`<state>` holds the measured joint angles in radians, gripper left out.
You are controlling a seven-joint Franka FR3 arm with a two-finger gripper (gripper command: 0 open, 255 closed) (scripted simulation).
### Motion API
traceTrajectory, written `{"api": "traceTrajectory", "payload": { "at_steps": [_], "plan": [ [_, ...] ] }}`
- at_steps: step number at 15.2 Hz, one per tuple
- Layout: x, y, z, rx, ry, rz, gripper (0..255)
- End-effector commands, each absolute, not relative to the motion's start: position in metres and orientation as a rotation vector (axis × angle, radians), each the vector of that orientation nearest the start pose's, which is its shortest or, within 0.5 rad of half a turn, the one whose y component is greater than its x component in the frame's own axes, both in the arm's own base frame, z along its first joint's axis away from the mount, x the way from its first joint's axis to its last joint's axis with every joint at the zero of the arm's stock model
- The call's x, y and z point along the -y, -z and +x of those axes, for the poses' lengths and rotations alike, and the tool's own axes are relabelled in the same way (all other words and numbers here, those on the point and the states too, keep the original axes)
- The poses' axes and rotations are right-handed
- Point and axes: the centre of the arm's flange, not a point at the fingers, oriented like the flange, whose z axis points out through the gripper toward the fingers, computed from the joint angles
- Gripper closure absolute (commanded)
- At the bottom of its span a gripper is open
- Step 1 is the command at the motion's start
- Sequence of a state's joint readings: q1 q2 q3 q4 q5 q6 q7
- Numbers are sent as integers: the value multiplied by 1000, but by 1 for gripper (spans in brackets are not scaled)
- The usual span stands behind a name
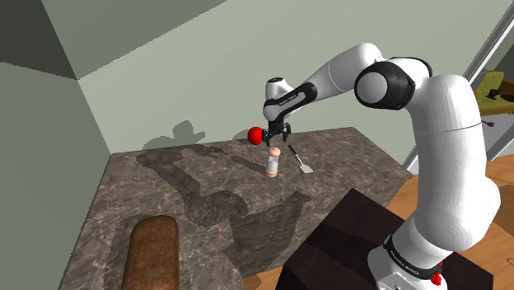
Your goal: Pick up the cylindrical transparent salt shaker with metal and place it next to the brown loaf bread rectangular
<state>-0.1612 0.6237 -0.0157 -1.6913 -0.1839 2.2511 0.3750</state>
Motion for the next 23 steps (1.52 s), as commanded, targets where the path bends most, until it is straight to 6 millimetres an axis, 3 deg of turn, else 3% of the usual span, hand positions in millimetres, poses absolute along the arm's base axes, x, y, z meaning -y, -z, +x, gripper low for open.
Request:
{"api": "traceTrajectory", "payload": {
  "at_steps": [1, 4, 11, 19, 20, 23],
  "plan": [
    [131, -210, 679, -728, -78, -3215, 0],
    [144, -189, 700, -760, -76, -3210, 0],
    [149, -153, 697, -760, -76, -3210, 0],
    [150, -150, 697, -760, -76, -3210, 0],
    [150, -150, 697, -760, -76, -3210, 255],
    [150, -150, 697, -760, -76, -3210, 255]
  ]
}}
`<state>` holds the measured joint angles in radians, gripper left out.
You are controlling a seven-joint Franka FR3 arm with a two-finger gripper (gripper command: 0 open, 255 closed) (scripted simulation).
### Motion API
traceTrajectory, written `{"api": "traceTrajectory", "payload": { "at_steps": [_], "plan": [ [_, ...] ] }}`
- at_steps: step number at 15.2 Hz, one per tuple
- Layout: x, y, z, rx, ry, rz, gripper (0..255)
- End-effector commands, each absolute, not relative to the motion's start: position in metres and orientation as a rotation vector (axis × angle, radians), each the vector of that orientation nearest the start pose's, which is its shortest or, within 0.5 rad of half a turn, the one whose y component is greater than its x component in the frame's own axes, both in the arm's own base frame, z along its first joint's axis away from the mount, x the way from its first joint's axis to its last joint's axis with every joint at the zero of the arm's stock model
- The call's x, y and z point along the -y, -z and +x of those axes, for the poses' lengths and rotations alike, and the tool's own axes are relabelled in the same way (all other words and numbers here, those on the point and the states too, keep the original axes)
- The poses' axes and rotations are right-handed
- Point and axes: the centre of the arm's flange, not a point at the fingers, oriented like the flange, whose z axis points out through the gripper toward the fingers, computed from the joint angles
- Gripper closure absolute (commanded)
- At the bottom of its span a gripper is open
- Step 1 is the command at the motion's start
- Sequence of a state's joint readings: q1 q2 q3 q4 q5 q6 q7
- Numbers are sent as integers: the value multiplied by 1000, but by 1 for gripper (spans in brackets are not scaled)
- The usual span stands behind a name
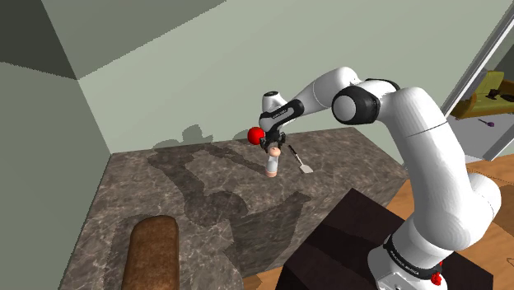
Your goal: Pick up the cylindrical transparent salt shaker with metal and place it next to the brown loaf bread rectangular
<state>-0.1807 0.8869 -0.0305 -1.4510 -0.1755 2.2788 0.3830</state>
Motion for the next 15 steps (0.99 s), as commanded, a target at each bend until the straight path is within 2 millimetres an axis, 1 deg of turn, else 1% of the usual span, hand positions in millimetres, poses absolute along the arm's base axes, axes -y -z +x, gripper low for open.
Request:
{"api": "traceTrajectory", "payload": {
  "at_steps": [1, 6, 15],
  "plan": [
    [150, -150, 697, -760, -76, -3210, 255],
    [150, -150, 697, -760, -76, -3210, 255],
    [150, -198, 697, -760, -76, -3210, 255]
  ]
}}
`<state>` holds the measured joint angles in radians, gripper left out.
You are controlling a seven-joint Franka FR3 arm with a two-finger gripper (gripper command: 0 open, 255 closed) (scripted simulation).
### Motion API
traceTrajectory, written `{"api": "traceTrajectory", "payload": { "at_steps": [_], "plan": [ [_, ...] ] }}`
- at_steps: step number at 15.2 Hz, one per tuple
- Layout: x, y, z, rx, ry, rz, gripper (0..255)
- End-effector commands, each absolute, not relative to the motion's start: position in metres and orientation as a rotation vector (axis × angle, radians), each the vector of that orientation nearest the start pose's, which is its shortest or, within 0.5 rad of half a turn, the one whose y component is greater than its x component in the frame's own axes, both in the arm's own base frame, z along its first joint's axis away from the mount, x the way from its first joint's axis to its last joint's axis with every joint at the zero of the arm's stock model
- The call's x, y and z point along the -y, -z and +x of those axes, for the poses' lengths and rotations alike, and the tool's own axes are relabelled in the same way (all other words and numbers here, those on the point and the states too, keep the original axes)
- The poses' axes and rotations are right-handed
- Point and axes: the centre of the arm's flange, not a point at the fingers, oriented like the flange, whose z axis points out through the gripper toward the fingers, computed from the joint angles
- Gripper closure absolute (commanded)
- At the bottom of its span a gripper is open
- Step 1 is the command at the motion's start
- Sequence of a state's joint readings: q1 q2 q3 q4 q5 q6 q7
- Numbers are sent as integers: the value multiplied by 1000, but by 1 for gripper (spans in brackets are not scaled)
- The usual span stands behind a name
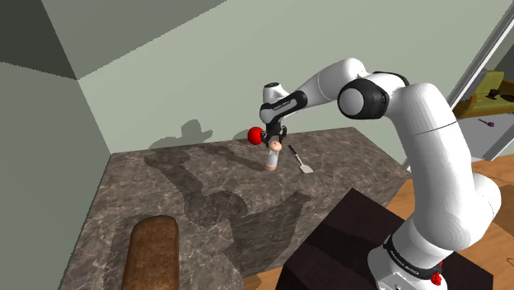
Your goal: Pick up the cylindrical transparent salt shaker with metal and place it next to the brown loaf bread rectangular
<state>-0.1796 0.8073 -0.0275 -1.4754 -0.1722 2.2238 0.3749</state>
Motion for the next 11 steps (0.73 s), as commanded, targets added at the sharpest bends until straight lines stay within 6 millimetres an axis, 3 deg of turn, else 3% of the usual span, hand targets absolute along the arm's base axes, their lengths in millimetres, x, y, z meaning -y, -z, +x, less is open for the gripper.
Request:
{"api": "traceTrajectory", "payload": {
  "at_steps": [1, 11],
  "plan": [
    [150, -203, 697, -760, -76, -3210, 255],
    [150, -256, 697, -760, -76, -3210, 255]
  ]
}}
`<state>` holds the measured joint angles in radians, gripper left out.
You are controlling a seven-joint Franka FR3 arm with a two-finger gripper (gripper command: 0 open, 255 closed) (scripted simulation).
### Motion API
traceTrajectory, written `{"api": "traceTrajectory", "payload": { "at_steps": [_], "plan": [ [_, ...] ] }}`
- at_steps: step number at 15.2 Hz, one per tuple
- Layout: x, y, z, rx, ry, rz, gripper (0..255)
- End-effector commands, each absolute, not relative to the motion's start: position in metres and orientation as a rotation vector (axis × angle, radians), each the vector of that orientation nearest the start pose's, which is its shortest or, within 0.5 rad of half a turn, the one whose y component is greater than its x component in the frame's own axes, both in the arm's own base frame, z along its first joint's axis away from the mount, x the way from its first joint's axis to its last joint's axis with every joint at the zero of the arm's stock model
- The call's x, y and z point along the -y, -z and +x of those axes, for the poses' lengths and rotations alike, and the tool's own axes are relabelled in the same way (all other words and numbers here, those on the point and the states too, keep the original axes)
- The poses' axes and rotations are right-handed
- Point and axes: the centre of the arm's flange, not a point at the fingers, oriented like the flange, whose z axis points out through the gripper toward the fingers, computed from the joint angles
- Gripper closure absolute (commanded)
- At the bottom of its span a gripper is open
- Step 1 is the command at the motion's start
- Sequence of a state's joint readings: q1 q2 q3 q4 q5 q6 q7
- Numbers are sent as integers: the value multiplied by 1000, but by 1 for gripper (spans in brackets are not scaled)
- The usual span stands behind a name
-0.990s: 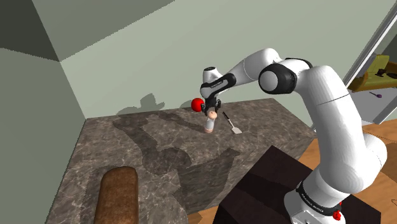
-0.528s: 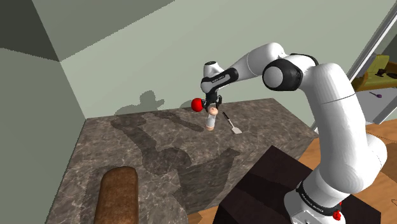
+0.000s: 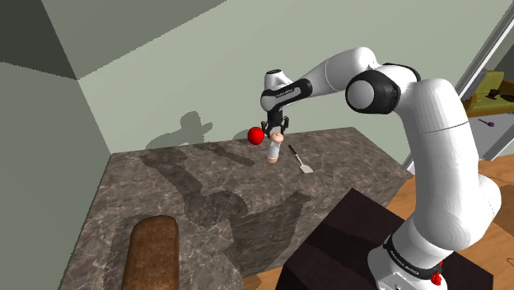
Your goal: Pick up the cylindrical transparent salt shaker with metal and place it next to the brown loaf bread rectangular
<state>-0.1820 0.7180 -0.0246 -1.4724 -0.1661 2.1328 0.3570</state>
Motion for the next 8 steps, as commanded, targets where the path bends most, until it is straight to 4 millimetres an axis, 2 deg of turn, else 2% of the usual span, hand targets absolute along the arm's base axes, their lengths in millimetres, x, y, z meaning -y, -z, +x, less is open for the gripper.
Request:
{"api": "traceTrajectory", "payload": {
  "at_steps": [1, 8],
  "plan": [
    [150, -261, 697, -760, -76, -3210, 255],
    [150, -298, 697, -760, -76, -3210, 255]
  ]
}}
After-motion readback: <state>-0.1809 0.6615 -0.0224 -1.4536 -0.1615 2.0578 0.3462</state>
